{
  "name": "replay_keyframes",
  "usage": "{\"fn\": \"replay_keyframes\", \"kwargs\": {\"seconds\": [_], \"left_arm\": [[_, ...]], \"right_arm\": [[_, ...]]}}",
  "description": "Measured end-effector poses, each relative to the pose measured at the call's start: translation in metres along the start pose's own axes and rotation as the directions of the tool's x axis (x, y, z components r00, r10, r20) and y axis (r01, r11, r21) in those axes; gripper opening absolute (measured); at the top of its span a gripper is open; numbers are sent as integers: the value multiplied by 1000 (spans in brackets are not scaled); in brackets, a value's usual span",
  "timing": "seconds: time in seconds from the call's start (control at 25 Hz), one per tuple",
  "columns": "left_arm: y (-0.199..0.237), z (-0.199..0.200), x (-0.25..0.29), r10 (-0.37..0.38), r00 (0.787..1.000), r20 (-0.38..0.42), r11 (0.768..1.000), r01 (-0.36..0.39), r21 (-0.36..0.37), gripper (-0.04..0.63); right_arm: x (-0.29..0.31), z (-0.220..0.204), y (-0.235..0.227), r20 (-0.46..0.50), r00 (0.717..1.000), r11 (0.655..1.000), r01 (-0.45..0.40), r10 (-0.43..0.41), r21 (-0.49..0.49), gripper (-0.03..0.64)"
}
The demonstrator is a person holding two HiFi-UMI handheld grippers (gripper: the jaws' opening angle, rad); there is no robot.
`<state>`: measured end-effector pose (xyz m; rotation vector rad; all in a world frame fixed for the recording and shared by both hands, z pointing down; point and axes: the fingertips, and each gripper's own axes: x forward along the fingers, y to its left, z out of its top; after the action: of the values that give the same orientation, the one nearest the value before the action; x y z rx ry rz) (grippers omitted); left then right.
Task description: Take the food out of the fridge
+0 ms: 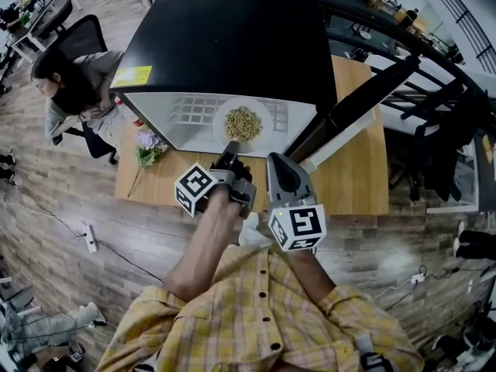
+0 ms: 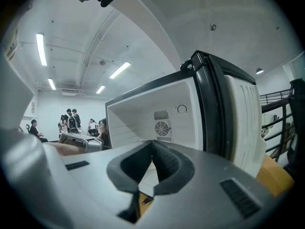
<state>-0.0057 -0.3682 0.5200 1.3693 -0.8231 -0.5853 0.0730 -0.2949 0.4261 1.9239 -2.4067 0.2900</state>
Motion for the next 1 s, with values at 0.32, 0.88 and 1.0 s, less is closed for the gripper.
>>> {"fn": "replay_keyframes", "kwargs": {"seconds": [0.32, 0.88, 1.0], "left_arm": [[0, -2, -29, -5, 1000, 29, 1000, 5, 11, 17], [-17, -17, -89, -33, 996, 84, 999, 33, 1, 17], [-19, -19, -102, -44, 995, 94, 999, 44, 5, 17]], "right_arm": [[-16, -4, 9, 1, 1000, 1000, -9, 9, -6, 8], [-38, -8, 31, -5, 999, 999, -40, 41, 8, 8], [-44, -9, 36, -5, 999, 999, -49, 49, 8, 8]]}}
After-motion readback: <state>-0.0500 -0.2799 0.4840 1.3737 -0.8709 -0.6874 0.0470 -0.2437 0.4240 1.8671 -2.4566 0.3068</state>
